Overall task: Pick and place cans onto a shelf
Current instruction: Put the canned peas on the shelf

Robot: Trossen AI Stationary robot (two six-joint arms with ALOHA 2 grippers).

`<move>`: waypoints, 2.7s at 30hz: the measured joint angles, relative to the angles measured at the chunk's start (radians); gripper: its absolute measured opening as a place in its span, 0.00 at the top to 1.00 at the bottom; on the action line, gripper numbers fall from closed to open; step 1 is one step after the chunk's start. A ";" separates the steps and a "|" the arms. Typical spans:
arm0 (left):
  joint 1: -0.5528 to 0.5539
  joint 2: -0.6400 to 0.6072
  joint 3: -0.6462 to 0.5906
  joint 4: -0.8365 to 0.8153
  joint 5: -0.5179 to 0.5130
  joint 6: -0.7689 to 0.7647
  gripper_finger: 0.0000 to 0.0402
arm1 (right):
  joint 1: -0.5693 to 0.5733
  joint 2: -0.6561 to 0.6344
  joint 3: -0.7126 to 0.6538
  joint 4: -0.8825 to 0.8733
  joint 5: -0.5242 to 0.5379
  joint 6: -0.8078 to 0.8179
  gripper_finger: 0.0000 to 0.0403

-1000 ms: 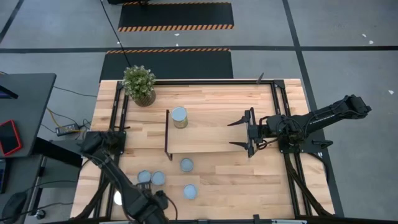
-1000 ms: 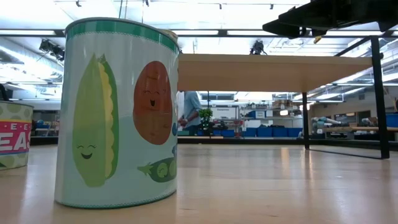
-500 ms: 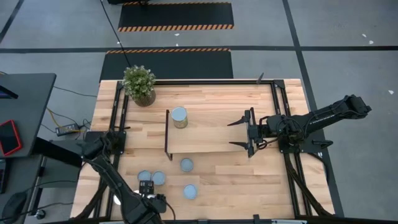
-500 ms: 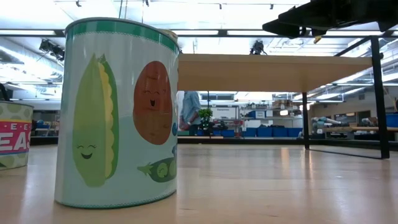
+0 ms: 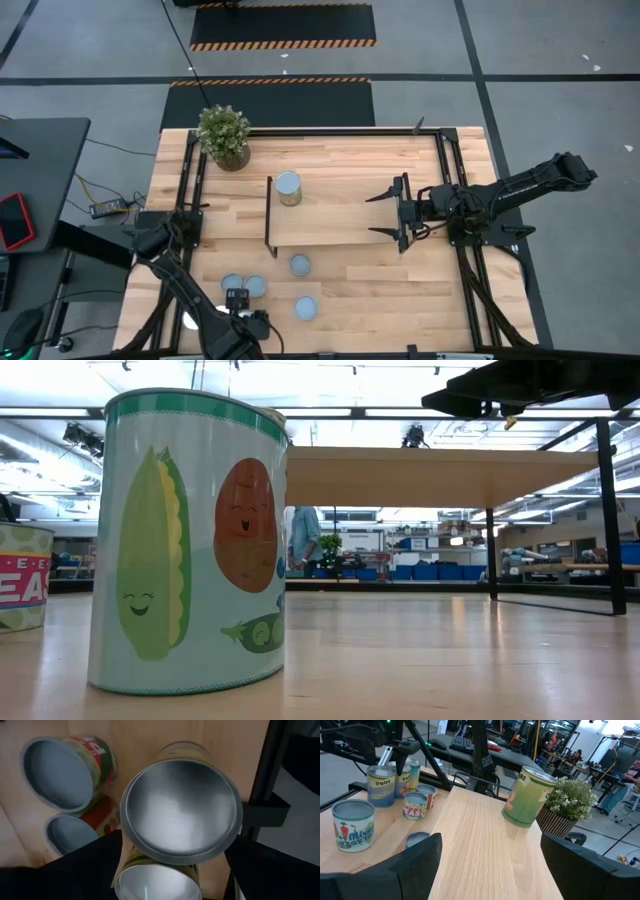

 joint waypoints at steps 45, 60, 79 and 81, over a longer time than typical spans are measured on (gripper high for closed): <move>0.274 0.006 -0.001 0.194 -0.075 -0.085 0.12 | 0.000 0.000 0.000 0.006 -0.001 0.007 0.14; 0.311 0.006 -0.001 0.195 -0.079 -0.073 0.12 | 0.000 0.000 0.000 0.030 0.009 0.006 0.14; 0.331 0.006 -0.001 0.249 -0.172 -0.088 0.12 | 0.000 0.000 0.000 0.030 0.012 0.006 0.14; 0.331 0.006 -0.001 0.258 -0.168 -0.088 0.12 | 0.000 0.000 0.000 0.030 0.012 0.006 0.14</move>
